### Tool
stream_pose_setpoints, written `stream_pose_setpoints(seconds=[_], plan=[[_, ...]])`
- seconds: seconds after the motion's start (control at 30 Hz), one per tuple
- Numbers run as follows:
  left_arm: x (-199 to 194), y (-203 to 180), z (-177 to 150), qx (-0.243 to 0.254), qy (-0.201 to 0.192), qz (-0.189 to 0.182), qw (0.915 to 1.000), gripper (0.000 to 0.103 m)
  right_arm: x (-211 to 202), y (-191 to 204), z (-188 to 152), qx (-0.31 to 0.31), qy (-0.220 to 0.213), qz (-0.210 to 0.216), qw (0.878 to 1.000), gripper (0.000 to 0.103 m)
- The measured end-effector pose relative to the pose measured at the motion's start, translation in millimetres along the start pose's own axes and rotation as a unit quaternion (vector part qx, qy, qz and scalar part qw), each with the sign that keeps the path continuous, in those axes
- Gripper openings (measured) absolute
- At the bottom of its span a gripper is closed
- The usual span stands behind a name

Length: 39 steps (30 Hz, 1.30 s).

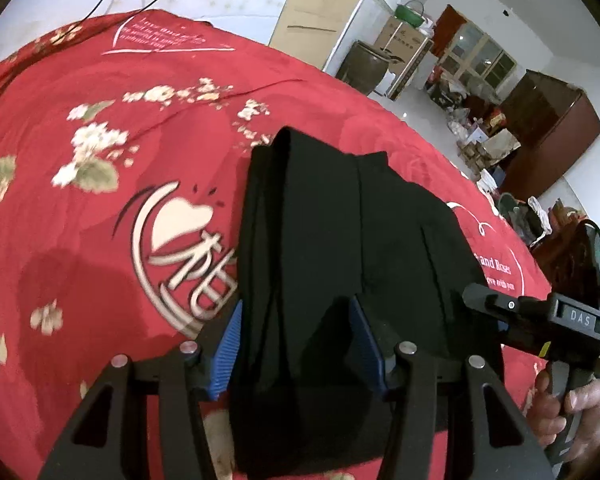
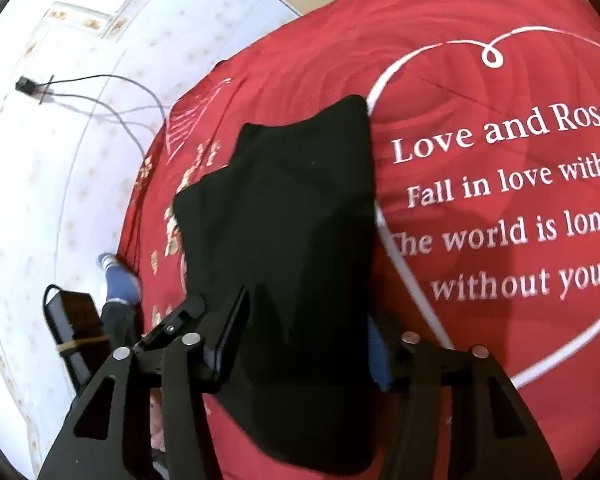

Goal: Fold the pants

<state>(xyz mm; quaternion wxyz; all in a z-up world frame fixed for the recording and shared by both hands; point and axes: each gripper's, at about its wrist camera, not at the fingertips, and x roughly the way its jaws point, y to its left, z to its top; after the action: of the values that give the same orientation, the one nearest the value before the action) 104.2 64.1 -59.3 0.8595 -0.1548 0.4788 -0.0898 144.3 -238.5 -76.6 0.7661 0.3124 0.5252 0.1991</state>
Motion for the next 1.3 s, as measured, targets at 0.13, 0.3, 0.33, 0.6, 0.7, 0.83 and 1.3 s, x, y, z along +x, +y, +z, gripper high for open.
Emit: stream_pose_setpoints(seconds=[0.13,0.3,0.33,0.6,0.7,0.83,1.3], plan=[[5,-1,7,-0.003,-0.006,0.001,1.0,0.056,2,0,3,-0.005,-0.007,-0.005,1.0,0.04],[0,-10,1,0.004,-0.009,0.016,0.9998,0.045,-3,0,1,-0.005,-0.01,-0.01,1.0,0.023],[-2,-14,0,0.013,-0.012,0.027,0.9995,0.043,-4,2,-1,-0.01,-0.013,-0.009,1.0,0.02],[-10,-36,3,0.06,-0.02,0.072,0.9954,0.029,-2,7,-1,-0.024,-0.013,-0.024,0.999,0.019],[-19,-43,2,0.066,-0.021,0.071,0.995,0.023,-7,17,-2,-0.046,-0.02,-0.024,0.998,0.017],[-32,-53,-2,0.074,-0.021,0.071,0.9945,0.022,-21,33,-10,-0.071,-0.028,-0.014,0.997,0.017],[-67,-39,11,0.076,-0.028,0.07,0.9943,0.022,-36,70,-32,-0.089,-0.029,0.012,0.996,0.017]])
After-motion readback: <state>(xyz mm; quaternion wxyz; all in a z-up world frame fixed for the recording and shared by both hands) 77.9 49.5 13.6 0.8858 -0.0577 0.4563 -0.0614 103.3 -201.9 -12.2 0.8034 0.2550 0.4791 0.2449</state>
